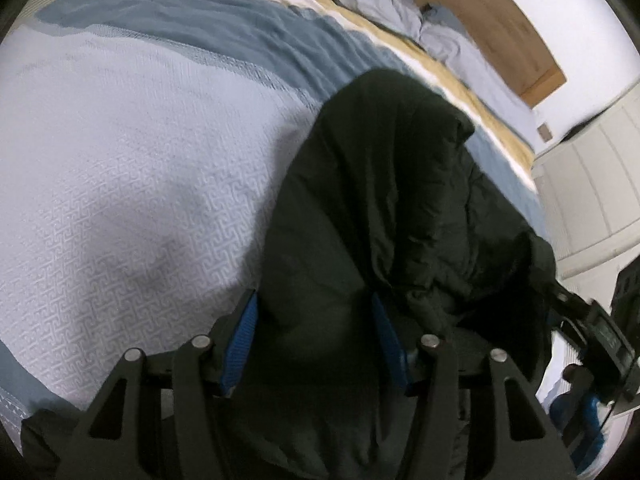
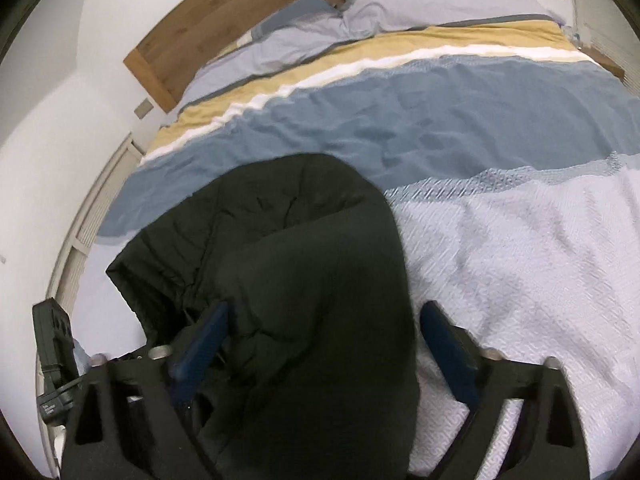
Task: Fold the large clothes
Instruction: 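Grasp the black coat at the collar with both grippers and lift it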
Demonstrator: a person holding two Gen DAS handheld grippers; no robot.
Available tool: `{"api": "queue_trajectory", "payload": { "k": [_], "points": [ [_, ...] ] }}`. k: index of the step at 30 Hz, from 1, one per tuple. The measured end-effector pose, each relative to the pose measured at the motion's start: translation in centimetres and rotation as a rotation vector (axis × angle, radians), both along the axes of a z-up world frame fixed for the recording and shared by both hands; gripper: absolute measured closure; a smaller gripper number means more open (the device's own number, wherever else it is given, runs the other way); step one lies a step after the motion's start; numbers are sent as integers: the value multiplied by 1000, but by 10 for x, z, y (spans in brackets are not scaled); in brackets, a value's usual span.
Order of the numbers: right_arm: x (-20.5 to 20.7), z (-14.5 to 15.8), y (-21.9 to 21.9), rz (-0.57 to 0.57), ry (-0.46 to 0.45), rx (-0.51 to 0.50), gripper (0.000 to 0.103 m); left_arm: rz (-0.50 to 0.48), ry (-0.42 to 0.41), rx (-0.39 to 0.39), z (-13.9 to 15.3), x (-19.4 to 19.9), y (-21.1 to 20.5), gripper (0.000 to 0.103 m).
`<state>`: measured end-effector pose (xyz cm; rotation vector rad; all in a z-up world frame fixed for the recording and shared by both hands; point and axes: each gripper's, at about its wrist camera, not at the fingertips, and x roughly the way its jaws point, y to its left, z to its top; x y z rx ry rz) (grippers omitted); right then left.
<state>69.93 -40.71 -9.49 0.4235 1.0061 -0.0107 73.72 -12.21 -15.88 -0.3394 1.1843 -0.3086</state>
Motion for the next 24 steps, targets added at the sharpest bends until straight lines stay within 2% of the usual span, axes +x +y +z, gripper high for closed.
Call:
{"api": "queue_trajectory", "payload": {
  "k": [1,2,3,4,9,13,16,18,20,24],
  "points": [
    [2,-2,5,12,18,-12,56,-24,0,8,0,0,-5,72],
    [5,-5,9,26,38,-22,62,-43,-3,30,1,-2,-11,84],
    [4,-5,13,40,45,-35,72,-54,-11,45,3,-4,-14,91],
    [3,-3,16,55,38,-52,86,-68,-27,60,7,-7,-17,92],
    [-18,26,27,123,-40,-123,92,-69,-78,40,30,-24,-7,96],
    [-58,65,43,221,-135,-181,92,-92,-148,4,57,-62,14,96],
    [-109,97,54,287,-218,-177,92,-87,-178,-66,71,-104,37,96],
    [-152,114,61,323,-265,-156,92,-90,-197,-98,79,-135,52,96],
    [-204,128,74,363,-302,-184,92,-85,-198,-116,82,-165,70,96],
    [-280,126,83,369,-309,-159,92,-77,-146,-109,69,-223,101,97]
  ]
}}
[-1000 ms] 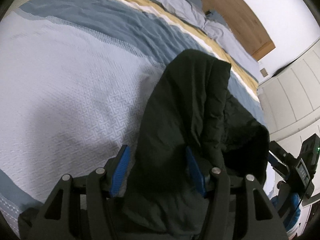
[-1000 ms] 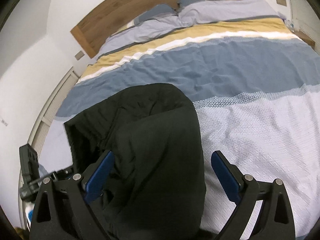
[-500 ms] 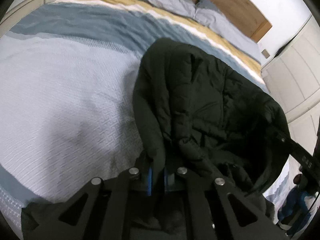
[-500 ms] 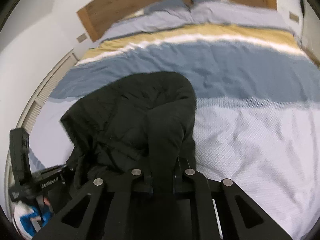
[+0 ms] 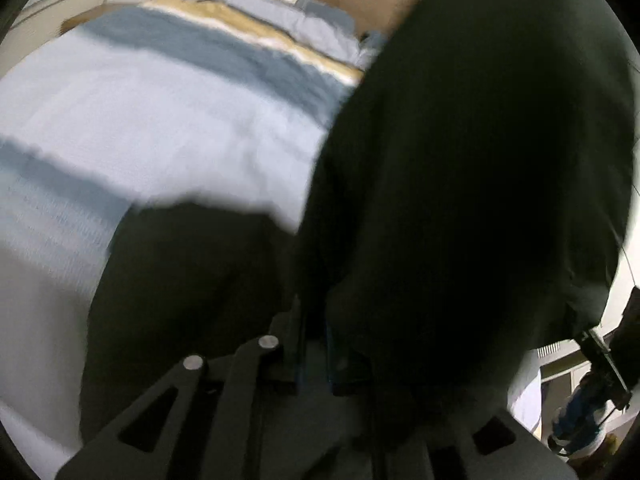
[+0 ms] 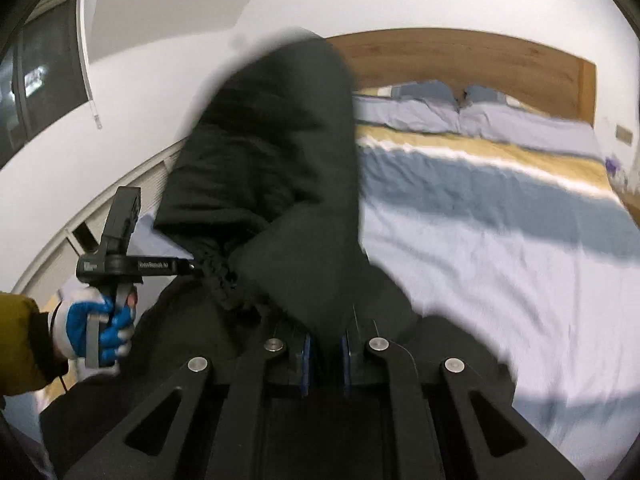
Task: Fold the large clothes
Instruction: 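Grasp the black coat at the collar with both grippers and lift it, then lower the lifted coat flat onto the bed and open both grippers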
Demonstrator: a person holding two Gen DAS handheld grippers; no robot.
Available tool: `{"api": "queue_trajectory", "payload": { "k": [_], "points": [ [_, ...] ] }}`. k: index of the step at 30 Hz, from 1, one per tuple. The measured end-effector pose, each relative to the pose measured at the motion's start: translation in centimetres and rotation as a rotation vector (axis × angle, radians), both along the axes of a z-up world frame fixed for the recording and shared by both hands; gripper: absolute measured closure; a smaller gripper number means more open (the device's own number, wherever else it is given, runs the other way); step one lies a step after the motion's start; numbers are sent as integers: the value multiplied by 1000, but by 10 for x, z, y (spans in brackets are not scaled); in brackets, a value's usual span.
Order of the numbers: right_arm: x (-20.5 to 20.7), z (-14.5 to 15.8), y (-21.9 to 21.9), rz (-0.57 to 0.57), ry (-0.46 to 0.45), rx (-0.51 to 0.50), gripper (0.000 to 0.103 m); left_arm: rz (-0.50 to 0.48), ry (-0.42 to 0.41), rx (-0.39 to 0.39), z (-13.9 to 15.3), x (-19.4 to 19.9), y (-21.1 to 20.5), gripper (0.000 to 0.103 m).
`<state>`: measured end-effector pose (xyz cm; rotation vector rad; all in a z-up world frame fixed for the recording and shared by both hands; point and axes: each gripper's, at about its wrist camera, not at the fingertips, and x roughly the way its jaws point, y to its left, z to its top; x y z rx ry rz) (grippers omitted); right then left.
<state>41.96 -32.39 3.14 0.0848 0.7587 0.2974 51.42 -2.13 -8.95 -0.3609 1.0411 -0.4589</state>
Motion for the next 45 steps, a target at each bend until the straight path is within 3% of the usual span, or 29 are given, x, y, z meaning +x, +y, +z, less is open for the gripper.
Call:
{"api": "queue_trajectory", "payload": {
  "k": [7,11,12,13,15,22,23,24,25,26,29,33,36,40,45],
  "points": [
    [-53,-81,-21,-158,151,77,87,61,112,12,-36,-65,45,99],
    [-69,-109,-25,-213,210,64,84,84,122,48,-27,-86,65,99],
    [-73,-109,-26,-214,215,70,78,90,119,62,-20,-90,70,99],
    [-78,-106,-26,-215,220,70,67,93,113,74,-14,-90,73,99],
    [-87,-93,-29,-219,232,39,56,92,96,92,3,-90,79,97],
    [-90,-17,-26,-201,175,1,48,31,-31,153,82,-66,57,93],
    [-86,-4,-21,-190,153,5,47,23,-47,149,93,-65,49,82],
    [-78,6,-16,-180,135,15,44,14,-67,145,103,-60,39,64],
    [-75,16,-12,-172,119,26,39,8,-89,146,110,-56,30,57],
    [-66,25,-4,-160,103,38,38,4,-107,148,116,-56,21,53],
    [-45,36,16,-119,71,52,29,-53,-150,136,128,-48,-14,52],
    [-19,22,44,-54,76,66,22,-132,-162,139,113,-54,-53,52],
    [-11,-3,63,-13,119,61,20,-187,-143,187,76,-74,-71,52],
    [-14,-57,68,1,225,0,19,-199,-131,311,20,-89,-84,52],
    [-26,-117,61,16,282,-81,19,-180,-172,380,-17,-101,-97,47]
  ]
}}
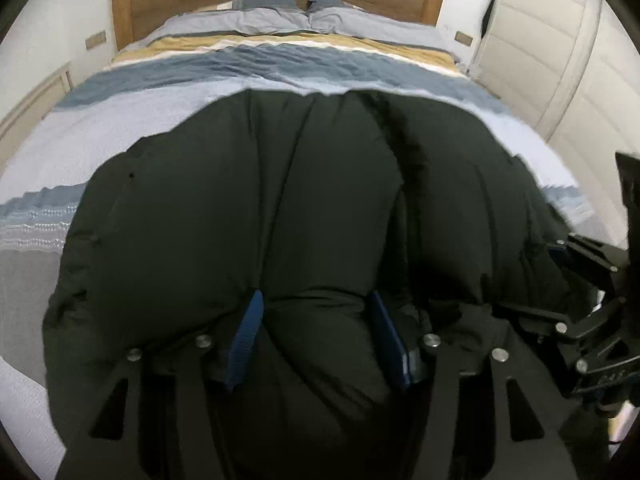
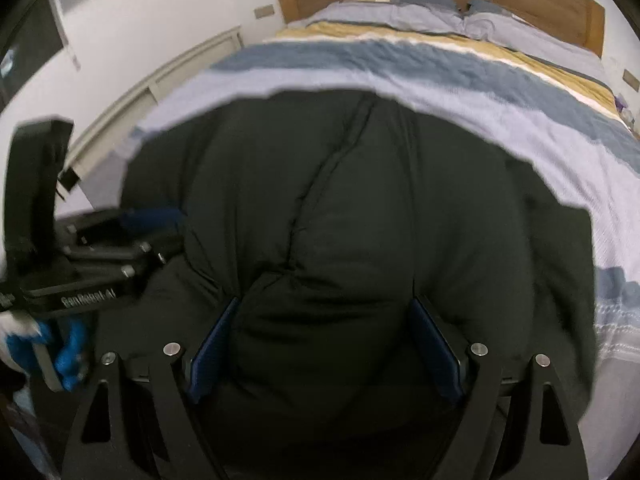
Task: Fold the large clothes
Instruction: 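Lower the lifted coat flat onto the bed and open both grippers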
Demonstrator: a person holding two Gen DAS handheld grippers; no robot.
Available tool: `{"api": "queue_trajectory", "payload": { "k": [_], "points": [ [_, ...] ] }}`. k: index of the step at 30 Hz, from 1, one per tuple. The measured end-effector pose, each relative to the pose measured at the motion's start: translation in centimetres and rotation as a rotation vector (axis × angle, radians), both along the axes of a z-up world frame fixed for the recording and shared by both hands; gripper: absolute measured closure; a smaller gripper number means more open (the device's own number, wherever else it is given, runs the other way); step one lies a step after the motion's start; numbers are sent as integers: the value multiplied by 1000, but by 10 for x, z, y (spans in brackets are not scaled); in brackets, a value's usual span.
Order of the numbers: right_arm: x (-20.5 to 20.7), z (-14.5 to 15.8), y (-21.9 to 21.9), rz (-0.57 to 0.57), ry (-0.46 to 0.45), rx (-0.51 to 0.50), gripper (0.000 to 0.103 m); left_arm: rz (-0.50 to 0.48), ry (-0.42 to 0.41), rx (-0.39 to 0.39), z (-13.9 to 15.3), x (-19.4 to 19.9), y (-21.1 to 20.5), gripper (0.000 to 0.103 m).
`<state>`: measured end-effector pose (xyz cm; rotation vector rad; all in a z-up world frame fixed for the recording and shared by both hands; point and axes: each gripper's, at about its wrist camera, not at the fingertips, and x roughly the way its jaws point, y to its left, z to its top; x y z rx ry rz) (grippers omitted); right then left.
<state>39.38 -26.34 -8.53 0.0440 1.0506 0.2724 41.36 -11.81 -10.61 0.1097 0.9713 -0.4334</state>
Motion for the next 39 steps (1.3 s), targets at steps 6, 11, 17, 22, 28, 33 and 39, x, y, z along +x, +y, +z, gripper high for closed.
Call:
{"api": "queue_trajectory", "payload": {
  "k": [6,11,17,22,28,33,39],
  "points": [
    [1,-33,-2,-6,-16,-36,19,24,-22,22,-26,2,-10,45],
    [2,-49,-5,-17,-42,-28,19,30,-37,29,-35,0,-13,45],
    [2,-46,-6,-19,-42,-40,19,30,-43,39,-35,-1,-14,45],
    [3,-31,-1,-16,-22,-79,19,25,-38,33,-9,-5,-9,46],
    [-7,18,1,12,-45,-87,19,51,-123,4,46,1,17,46],
    [10,59,-1,-7,-146,-67,18,68,-140,42,49,30,22,44],
    [49,6,0,-47,-59,-98,18,24,-108,146,-8,34,14,41]
  ]
}}
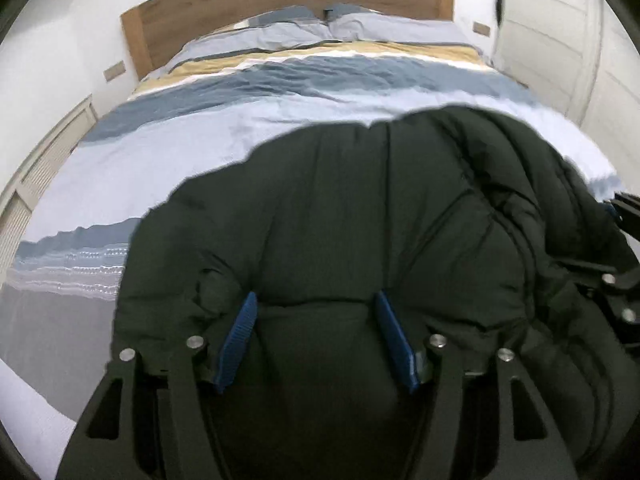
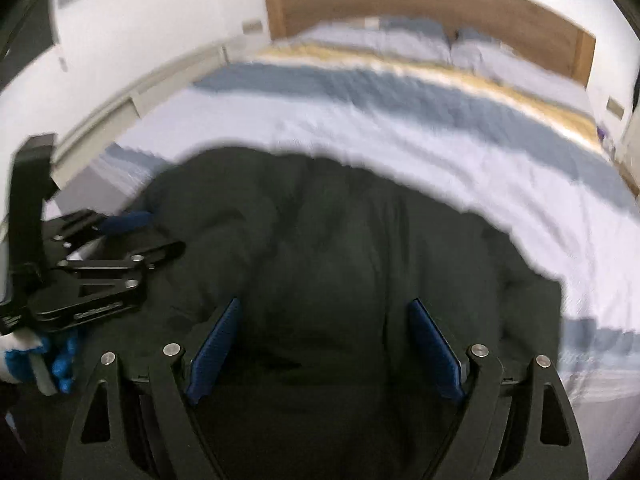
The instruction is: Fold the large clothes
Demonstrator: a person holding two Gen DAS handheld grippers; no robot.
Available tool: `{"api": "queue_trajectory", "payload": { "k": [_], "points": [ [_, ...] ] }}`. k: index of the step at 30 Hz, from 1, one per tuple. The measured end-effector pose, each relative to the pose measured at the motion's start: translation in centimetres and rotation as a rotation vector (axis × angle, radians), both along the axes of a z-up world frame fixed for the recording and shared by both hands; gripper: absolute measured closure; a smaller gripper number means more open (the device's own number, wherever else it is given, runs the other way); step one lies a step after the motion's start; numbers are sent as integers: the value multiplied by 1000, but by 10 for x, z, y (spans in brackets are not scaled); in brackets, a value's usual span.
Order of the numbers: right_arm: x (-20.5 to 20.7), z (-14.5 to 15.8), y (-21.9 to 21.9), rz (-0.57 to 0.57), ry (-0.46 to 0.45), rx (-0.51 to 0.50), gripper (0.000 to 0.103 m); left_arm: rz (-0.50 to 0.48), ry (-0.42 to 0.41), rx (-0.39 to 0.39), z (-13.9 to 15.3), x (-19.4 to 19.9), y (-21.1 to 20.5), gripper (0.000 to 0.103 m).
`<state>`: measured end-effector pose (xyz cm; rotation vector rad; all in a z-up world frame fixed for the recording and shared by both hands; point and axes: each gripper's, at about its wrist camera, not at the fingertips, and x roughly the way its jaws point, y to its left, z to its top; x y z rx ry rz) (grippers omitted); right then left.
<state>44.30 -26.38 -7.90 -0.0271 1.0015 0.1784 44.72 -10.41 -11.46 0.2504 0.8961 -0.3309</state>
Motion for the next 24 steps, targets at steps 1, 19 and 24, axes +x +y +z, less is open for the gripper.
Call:
{"api": "queue_trajectory", "payload": {
  "k": [1,19,24],
  "points": [
    [0,-16,-1,-6,15,-13,18,-3,-6,4,-5,-1,0,41],
    [-67,5,9,-77,101,-79,18,57,151,61,44,-75,23,39],
    [-106,29,6,-104,103,-64,18,7,252,2,65,-140,34,38]
  ]
}}
